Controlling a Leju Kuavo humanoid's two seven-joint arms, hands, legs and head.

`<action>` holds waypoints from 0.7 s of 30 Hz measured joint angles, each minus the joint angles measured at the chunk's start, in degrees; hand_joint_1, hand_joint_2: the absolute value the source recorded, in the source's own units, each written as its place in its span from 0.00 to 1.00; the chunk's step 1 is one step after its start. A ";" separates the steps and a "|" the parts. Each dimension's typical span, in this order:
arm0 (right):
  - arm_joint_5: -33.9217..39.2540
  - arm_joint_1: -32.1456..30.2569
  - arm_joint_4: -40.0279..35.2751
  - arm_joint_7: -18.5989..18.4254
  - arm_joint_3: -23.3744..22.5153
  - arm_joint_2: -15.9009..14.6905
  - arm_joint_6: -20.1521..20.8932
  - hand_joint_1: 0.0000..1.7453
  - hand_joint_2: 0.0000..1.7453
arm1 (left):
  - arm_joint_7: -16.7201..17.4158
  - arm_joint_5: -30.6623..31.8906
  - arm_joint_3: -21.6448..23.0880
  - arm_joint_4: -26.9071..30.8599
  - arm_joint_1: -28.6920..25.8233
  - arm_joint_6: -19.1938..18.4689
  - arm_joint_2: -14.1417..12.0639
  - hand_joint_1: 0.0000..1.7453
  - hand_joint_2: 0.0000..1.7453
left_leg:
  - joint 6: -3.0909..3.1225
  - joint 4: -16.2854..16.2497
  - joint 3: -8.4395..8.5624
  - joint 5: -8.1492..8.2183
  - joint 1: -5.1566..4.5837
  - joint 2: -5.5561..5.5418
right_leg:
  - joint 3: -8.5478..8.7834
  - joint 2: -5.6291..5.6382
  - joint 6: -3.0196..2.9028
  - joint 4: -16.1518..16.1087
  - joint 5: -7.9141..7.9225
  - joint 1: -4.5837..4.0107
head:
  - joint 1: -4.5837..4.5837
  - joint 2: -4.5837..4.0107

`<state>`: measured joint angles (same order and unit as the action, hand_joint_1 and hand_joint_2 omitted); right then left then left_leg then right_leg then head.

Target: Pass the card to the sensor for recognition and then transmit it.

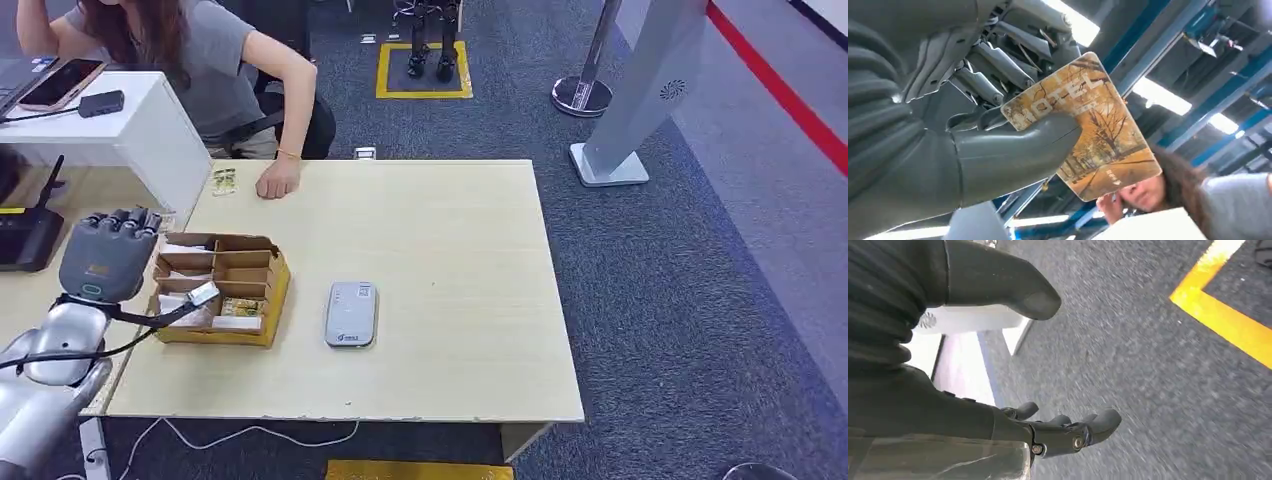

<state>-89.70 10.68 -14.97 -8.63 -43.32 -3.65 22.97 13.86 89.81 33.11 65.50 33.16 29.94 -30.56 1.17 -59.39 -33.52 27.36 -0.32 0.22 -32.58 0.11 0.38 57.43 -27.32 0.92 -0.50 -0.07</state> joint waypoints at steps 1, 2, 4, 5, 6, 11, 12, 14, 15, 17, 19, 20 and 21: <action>0.00 0.48 0.00 -0.07 0.48 0.07 0.00 0.00 1.00 | -1.05 0.00 0.00 -2.32 1.55 1.16 1.12 1.00 1.00 | 0.03 0.00 -0.01 -0.05 0.00 -0.01 | 0.01 -0.01 0.00 0.00 0.01 0.00 | 0.02 0.00; 0.00 0.88 0.00 -0.07 0.84 0.15 0.00 0.00 1.00 | -1.61 0.00 0.00 -3.78 2.56 1.65 2.06 1.00 1.00 | 0.03 0.00 -0.01 -0.05 -0.01 -0.01 | 0.01 0.00 0.00 0.00 0.02 0.01 | -0.02 0.00; 0.00 1.33 0.00 -0.07 1.53 0.22 0.00 0.00 1.00 | -2.08 0.00 0.00 -6.34 4.20 2.30 3.46 1.00 1.00 | 0.03 -0.01 -0.02 -0.05 -0.02 0.01 | 0.01 0.01 0.02 0.00 0.04 0.01 | 0.00 0.00; 0.00 1.48 0.00 -0.07 1.73 0.26 0.00 0.00 1.00 | -2.17 0.00 0.00 -7.38 4.82 2.41 4.10 1.00 1.00 | 0.03 -0.01 -0.02 -0.05 -0.03 0.01 | 0.01 0.01 0.02 0.00 0.04 0.01 | 0.00 0.00; 0.00 1.56 0.00 -0.07 1.88 0.31 0.00 0.00 1.00 | -2.37 0.00 0.00 -8.23 5.28 2.45 4.58 1.00 1.00 | 0.03 -0.01 -0.02 -0.05 -0.03 0.01 | 0.01 0.01 0.02 -0.01 0.04 0.01 | 0.00 0.00; 0.00 1.61 0.00 -0.07 2.67 0.39 0.00 0.00 1.00 | -2.69 0.00 0.02 -10.74 6.34 3.15 6.21 1.00 1.00 | 0.03 -0.01 -0.03 -0.04 -0.03 0.00 | -0.02 0.01 0.02 -0.02 0.04 0.01 | 0.00 0.00; 0.00 1.60 0.00 -0.11 2.78 0.39 0.00 0.00 1.00 | -3.19 0.00 0.02 -11.00 6.40 3.59 6.54 1.00 1.00 | 0.03 -0.01 -0.03 -0.04 -0.03 0.01 | -0.03 0.01 0.02 -0.02 0.04 0.01 | -0.02 0.00; 0.00 1.60 0.00 -0.28 2.95 0.46 0.00 0.00 1.00 | -4.67 -0.02 0.02 -11.53 6.43 4.73 7.86 1.00 1.00 | 0.03 -0.01 -0.04 -0.04 -0.03 -0.03 | -0.02 -0.03 0.03 -0.02 0.04 0.01 | 0.00 0.00; -0.02 1.63 0.00 -0.33 3.04 0.48 0.00 0.00 1.00 | -5.01 -0.02 0.02 -11.71 6.43 5.06 8.42 1.00 1.00 | 0.03 -0.01 -0.05 -0.04 -0.02 -0.04 | -0.02 -0.04 0.03 -0.02 0.04 0.01 | 0.02 0.00; 0.00 1.64 0.00 -0.41 3.13 0.55 0.00 0.00 1.00 | -5.25 -0.02 0.02 -11.97 6.44 5.21 9.38 1.00 1.00 | 0.03 -0.01 -0.05 -0.04 -0.02 -0.01 | -0.02 -0.01 0.02 -0.02 0.04 0.01 | 0.00 0.00; 0.00 1.61 0.00 -0.42 3.15 0.55 0.00 0.00 1.00 | -5.45 -0.02 0.02 -12.08 6.46 5.23 9.60 1.00 1.00 | 0.03 -0.01 -0.05 -0.04 -0.03 0.01 | -0.02 0.01 0.03 -0.02 0.04 0.01 | 0.00 0.00; 0.00 1.61 0.00 -0.42 3.15 0.55 0.00 0.00 1.00 | -5.45 -0.02 0.02 -12.08 6.46 5.23 9.60 1.00 1.00 | 0.03 -0.01 -0.05 -0.04 -0.03 0.01 | -0.02 0.01 0.03 -0.02 0.04 0.01 | 0.00 0.00; 0.00 1.61 0.00 -0.41 3.17 0.55 0.00 0.00 1.00 | -5.49 -0.02 0.02 -12.10 6.47 5.23 9.64 1.00 1.00 | 0.03 -0.01 -0.05 -0.04 -0.03 0.02 | -0.02 0.01 0.03 -0.02 0.04 0.01 | 0.00 0.00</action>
<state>-89.70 12.29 -14.97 -9.05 -40.15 -3.10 22.97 8.37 89.79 33.14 53.40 39.63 35.17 -20.92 1.20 -59.40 -33.57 27.32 -0.35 0.24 -32.59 0.12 0.41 57.41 -27.28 0.93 -0.50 -0.07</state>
